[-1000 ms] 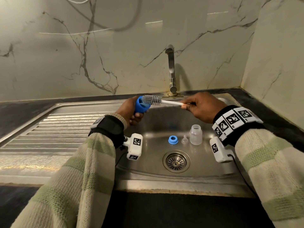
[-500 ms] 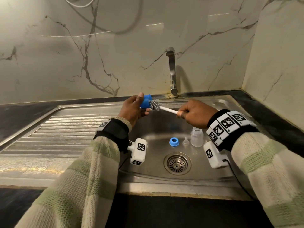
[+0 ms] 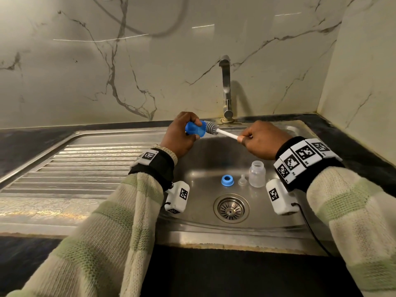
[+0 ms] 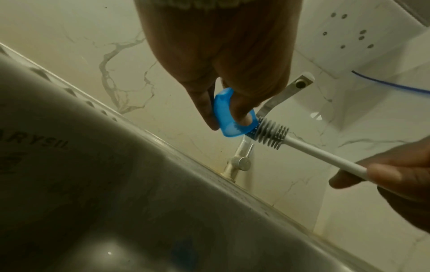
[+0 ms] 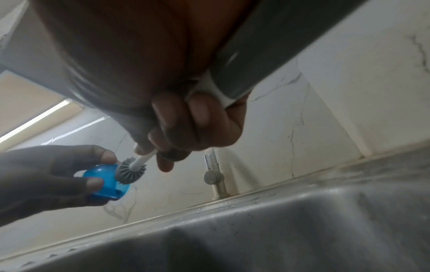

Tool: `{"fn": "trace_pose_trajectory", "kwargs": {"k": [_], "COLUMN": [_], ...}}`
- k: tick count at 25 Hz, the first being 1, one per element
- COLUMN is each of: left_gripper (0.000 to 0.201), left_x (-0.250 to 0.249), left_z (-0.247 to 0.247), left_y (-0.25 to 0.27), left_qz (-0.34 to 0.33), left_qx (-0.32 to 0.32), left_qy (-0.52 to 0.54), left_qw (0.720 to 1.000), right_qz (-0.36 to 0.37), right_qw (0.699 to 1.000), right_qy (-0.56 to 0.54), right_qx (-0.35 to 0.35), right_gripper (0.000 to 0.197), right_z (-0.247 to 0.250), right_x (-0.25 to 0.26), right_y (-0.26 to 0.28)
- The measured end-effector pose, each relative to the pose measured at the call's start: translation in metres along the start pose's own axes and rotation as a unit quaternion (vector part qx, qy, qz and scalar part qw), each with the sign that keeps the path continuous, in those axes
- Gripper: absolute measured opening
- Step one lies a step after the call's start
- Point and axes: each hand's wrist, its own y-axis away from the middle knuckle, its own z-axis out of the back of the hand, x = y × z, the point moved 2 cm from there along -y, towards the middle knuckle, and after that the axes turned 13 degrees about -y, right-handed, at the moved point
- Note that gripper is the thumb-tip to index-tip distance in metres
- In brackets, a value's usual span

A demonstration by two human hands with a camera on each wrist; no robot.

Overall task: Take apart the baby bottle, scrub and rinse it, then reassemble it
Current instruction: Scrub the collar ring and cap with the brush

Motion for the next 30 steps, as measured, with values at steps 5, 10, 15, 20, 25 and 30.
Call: {"fn": "trace_pose_trajectory", "kwargs": {"k": [5, 10, 15, 20, 25, 30], "left_gripper": [0.023, 0.035, 0.037, 0.029, 0.032, 0.03], "left_x": [0.01, 0.013, 0.017, 0.015, 0.006, 0.007], "left_z": [-0.006, -0.008, -0.012, -0.006, -0.005, -0.001], "left_y": [0.001, 0.0, 0.001, 0.003, 0.001, 0.001], "left_qz": [0.139, 0.287, 0.344, 0.345, 0.353, 0.356], "left_qx": [-0.031, -0.016, -0.018, -0.001, 0.029, 0.032], "left_qy": [0.1, 0.322, 0.435, 0.486, 0.487, 0.501], "left_qw": [0.985, 0.902, 0.832, 0.803, 0.798, 0.788], "right_qz": [0.011, 0.011, 0.03, 0.077, 0.087, 0.087], "right_qw": [0.998, 0.992, 0.994, 0.997, 0.995, 0.996], "right_qy": [0.049, 0.117, 0.016, -0.027, -0.031, -0.03], "right_qx": [0.023, -0.037, -0.108, -0.001, 0.031, -0.009], "right_gripper": [0.023, 0.024, 0.016, 0.018, 0.017, 0.019], "right_z": [0.0, 0.011, 0.017, -0.004, -0.01, -0.009], "right_x": [0.001, -0.007, -0.01, -0.003, -0.004, -0.003], "right_y": [0.0, -0.005, -0.004, -0.001, -0.002, -0.004]}}
